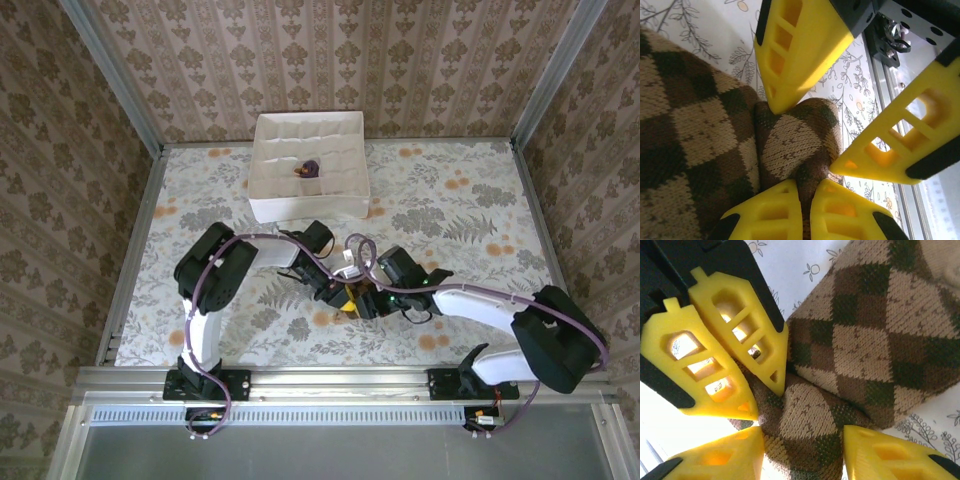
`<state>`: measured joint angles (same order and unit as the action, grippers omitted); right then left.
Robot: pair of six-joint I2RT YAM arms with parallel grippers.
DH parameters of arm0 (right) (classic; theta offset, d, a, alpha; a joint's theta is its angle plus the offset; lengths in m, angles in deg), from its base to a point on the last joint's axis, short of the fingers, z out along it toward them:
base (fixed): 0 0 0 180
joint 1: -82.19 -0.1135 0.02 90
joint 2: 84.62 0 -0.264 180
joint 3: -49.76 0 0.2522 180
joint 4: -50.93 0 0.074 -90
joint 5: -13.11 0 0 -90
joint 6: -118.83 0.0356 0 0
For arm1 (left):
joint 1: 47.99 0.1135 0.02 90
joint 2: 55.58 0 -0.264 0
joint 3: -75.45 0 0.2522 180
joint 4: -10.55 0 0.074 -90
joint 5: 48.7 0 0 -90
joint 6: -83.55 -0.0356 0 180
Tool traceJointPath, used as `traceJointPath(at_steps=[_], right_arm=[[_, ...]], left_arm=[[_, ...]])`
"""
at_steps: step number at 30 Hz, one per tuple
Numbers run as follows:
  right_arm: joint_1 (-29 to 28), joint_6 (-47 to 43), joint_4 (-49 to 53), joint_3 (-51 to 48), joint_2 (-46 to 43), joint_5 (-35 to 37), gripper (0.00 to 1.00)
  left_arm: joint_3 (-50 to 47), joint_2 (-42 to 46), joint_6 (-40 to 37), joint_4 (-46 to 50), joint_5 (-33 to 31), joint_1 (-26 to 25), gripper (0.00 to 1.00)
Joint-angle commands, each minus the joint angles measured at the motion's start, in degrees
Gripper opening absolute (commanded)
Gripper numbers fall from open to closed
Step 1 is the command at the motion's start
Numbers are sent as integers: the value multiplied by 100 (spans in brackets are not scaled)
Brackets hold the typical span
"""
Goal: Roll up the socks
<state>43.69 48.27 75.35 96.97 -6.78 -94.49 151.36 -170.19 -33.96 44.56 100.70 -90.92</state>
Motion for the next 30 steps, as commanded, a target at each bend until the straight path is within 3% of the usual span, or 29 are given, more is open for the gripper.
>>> traceJointPath(at_steps=[1,3,6,11,22,26,30], right_arm=[[-87,19,487,255,495,367,37],[-79,188,922,454,767,788,30],[-79,411,1272,626,1164,1053,22],[-79,679,1265,680,1622,1016,18],[-26,770,1334,674,1807,1035,16],[18,750,1284,663,1822,916,14],[61,716,1271,695,1944,762,12]], left_arm=[[-317,-126,84,-379,-1038,15,0],[-504,3,59,-641,-1116,20,1],[-862,308,-7,-1114,-1305,13,11],[-1660,1141,-51,-2268,-1836,-16,33],[-3019,2958,-610,-3568,-2912,6,39],[-3808,3535,-1635,-4317,-3043,-218,43],[-4111,3629,-2299,-4556,-3783,-583,45]])
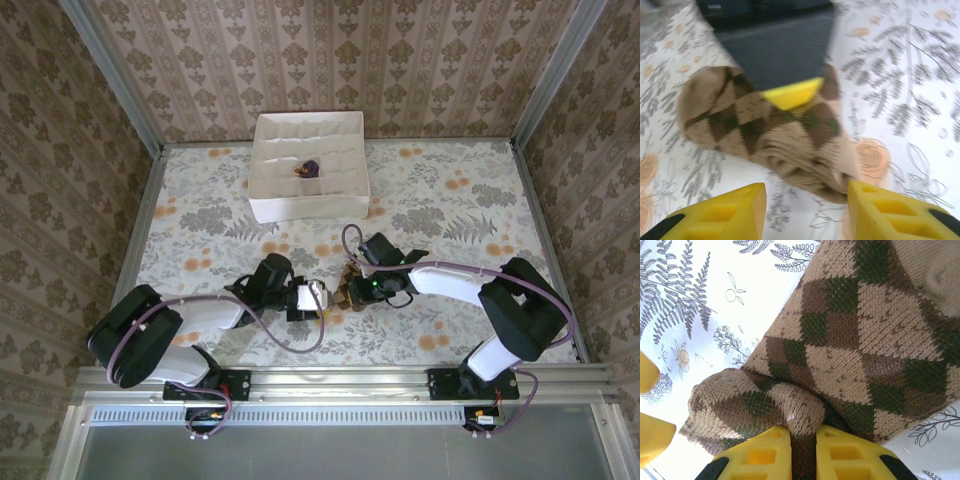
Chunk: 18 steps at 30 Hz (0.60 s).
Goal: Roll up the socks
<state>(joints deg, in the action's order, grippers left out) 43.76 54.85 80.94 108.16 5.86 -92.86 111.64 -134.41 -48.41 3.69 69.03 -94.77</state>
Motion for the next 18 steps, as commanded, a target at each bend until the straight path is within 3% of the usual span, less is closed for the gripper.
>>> traceJointPath(at_steps=[1,6,18], right_arm=[[56,48,734,-406,713,571,12],[81,-41,868,-309,822,502,12],[143,-140,998,-149,1041,336,11]], left_arm=[[-167,29,-984,-531,-772,-285,45],[-104,-115,-1461,-658,-1186,-697,44],[116,-672,-1754,-560,-1275,-857,48]])
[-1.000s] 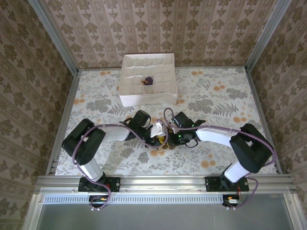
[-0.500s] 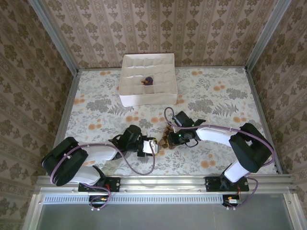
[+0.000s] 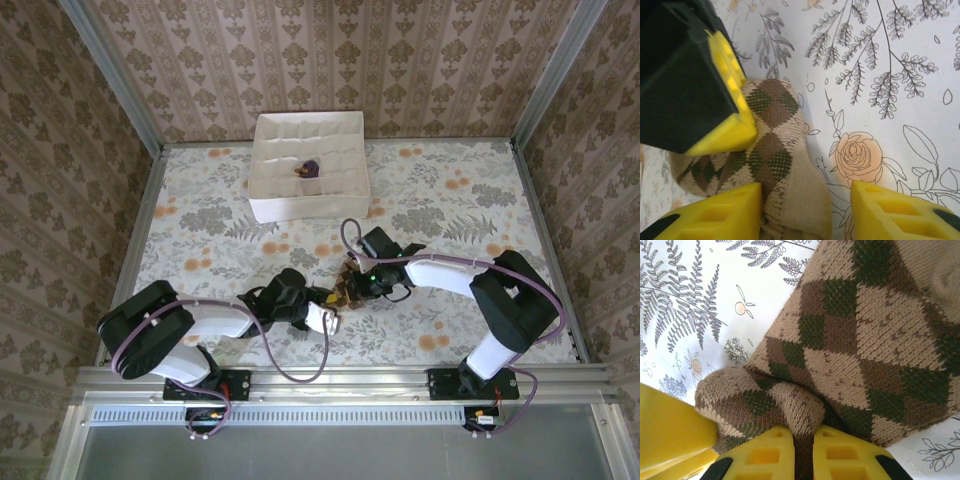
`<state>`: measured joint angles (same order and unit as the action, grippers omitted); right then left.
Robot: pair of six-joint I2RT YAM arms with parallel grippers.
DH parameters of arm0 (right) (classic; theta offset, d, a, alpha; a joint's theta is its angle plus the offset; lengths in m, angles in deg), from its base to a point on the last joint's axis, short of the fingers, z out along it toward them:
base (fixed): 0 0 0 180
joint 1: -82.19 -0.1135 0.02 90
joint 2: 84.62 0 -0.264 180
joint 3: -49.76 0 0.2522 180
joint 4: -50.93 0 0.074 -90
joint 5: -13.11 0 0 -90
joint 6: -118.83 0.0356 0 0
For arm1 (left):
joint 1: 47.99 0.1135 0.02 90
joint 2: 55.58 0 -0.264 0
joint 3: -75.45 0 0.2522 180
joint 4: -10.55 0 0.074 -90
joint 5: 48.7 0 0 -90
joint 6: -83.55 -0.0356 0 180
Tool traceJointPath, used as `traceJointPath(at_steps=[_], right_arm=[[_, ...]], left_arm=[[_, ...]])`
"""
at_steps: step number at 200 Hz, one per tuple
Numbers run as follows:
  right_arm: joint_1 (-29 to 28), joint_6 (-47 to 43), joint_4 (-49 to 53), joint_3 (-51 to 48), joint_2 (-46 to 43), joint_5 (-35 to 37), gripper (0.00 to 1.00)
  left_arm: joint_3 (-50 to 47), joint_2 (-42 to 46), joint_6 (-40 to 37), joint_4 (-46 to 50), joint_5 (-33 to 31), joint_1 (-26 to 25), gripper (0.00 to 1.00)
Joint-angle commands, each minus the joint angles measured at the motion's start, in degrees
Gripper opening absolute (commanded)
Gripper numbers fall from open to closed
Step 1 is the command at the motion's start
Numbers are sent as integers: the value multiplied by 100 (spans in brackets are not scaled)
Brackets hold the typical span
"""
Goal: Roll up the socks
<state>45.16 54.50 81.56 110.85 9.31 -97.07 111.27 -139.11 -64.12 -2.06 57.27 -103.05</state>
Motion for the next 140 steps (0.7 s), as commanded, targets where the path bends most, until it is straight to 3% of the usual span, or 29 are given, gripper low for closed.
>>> traceJointPath(at_steps=[1,50,75,90,126,140], right_arm=[[3,-121,948,-418,701,744,11],[12,-209,979,-409,741,617,11],[12,-340,951,-400,665,419,11],[3,-441,911,-408,613,238,11],[-38,-772,752,-433,402,-448,20],[-40,-800,723,-469,188,-491,27]], left_arm=[[182,-297,-154,-61,-122,-28,48],[469,-1044,65,-477,-480,10,50],[526,-1192,171,-483,-543,113,46],[582,-1197,236,-334,-625,150,37],[900,-912,411,990,-276,170,1],[1136,-779,581,1708,-36,165,0]])
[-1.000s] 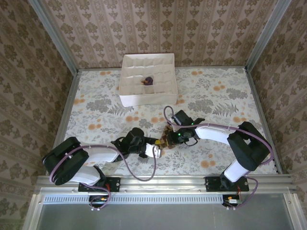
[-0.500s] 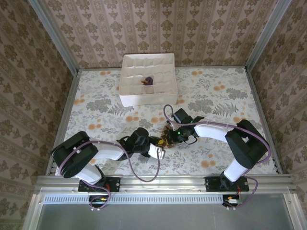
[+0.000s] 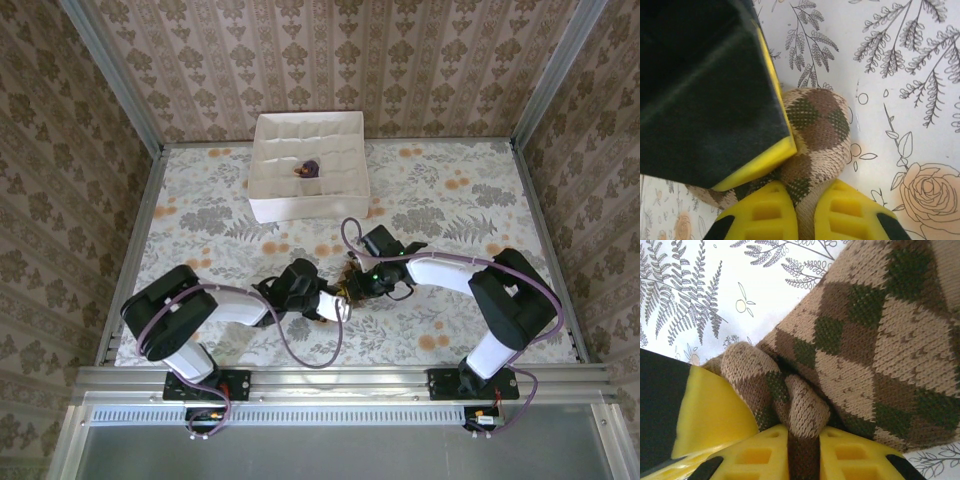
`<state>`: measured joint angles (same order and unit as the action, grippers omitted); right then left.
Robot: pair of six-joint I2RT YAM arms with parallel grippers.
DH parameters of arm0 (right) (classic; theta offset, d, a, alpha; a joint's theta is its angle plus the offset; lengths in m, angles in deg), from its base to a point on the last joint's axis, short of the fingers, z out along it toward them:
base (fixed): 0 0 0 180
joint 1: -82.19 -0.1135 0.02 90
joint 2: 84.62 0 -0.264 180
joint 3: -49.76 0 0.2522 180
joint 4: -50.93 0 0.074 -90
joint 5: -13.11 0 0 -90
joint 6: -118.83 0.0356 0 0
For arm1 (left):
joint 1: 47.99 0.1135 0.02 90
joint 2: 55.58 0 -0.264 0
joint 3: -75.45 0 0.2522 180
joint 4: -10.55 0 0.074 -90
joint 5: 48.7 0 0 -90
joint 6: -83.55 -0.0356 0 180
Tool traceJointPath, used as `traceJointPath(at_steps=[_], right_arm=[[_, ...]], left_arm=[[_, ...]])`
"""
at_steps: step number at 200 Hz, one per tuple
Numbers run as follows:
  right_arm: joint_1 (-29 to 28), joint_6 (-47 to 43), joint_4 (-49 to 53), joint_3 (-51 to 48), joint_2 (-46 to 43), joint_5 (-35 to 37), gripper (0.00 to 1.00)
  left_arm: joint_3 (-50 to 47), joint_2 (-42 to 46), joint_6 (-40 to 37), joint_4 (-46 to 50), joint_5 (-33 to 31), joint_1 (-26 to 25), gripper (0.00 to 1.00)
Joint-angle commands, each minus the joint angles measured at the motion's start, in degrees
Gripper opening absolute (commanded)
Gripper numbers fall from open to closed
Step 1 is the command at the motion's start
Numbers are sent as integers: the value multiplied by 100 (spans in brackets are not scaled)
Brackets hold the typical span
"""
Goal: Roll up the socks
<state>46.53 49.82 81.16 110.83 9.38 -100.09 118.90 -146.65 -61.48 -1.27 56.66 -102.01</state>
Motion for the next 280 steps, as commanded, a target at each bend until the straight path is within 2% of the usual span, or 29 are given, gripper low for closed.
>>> traceJointPath(at_steps=[1,30,97,129,184,240,280], right_arm=[[-178,-326,757,-474,132,-179,28],[-50,-80,625,-668,-699,-11,40],[171,393,-17,-1838,-3218,867,46],[165,394,-412,-2256,-3862,677,50],[47,286,-1295,-2447,-3509,286,56],[-117,-98,-1704,-1904,-2336,281,56],[-194,-229,-1697,-1673,-1884,89,54]], left_arm=[[394,-16,330,1676,40,59,0],[783,85,538,2715,494,60,0],[2350,-523,990,5258,1738,314,0],[3068,-1115,1250,6100,2501,618,0],[4141,-2146,1680,7024,3043,856,0],[4427,-2503,2136,7021,3436,1024,0],[4496,-2630,2364,6919,3532,1096,0]])
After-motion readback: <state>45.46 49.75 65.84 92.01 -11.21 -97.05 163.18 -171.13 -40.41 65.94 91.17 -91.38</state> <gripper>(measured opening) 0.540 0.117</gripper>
